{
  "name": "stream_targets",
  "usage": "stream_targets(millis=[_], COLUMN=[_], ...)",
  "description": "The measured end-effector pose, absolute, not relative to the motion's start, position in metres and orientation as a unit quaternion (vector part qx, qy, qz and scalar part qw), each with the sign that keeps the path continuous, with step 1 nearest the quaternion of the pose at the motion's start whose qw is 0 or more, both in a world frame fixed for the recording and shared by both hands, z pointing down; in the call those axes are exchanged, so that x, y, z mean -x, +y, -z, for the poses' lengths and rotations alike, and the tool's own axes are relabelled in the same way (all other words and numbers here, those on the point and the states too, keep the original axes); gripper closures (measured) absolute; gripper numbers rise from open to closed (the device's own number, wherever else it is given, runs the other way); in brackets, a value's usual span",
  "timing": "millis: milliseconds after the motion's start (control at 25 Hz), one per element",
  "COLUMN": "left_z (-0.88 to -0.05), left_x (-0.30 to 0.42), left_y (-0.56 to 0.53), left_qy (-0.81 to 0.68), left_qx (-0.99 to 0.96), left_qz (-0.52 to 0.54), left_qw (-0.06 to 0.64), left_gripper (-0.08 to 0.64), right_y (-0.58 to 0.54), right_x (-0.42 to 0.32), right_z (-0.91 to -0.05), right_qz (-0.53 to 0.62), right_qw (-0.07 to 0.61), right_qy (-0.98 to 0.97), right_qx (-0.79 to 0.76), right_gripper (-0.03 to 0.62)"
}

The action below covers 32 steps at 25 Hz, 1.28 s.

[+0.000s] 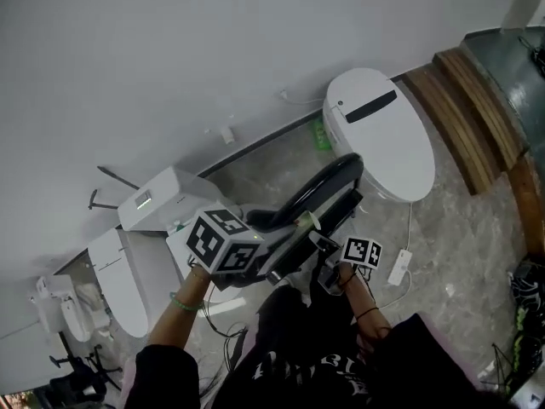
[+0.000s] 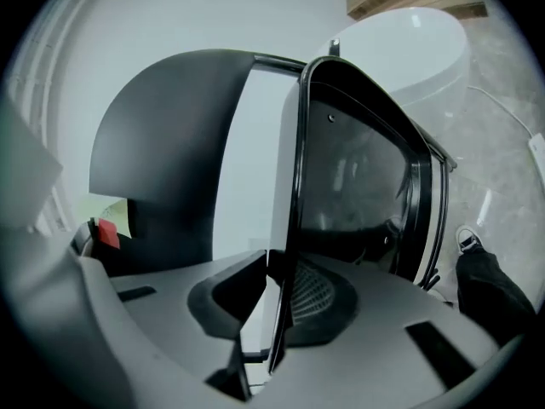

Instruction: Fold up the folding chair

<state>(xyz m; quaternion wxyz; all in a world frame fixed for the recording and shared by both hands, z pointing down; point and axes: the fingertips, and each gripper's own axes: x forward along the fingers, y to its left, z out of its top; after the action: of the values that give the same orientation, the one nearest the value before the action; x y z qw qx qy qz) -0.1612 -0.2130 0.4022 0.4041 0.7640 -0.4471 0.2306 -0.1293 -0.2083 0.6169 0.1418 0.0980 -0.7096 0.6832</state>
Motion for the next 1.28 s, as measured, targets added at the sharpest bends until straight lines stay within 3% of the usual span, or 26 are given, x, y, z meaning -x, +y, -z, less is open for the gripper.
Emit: stream_targets(millis=[280,800,1280], left_z=[-0.371,-0.365,-0.394], left_x=[0.237,0.401,0.500], left_y=[-0.232,-0.265,-0.366], left_qy=[-0.506,-0.495,-0.493], left_qx=[-0.737,-0.766,-0.745], left_qz=[-0.215,-0.228,-0.262], left_qw=[0.394,0.342,0.364], left_gripper=[0.462,0.460,0.460], right_y=[-0.242,-0.295,-0.384], right_x=[0.215,0.388,0.488], right_z=[-0.586,-0.582,-0.613], right_qz=[-0.662,-0.643,-0.669], right_qw=[0.155,0.119,0.142], right_qy=[-0.732,-0.750,-0.722], right_qx=[-0.054,-0.101,-0.106], right_gripper=[0.522,0.520,0.518])
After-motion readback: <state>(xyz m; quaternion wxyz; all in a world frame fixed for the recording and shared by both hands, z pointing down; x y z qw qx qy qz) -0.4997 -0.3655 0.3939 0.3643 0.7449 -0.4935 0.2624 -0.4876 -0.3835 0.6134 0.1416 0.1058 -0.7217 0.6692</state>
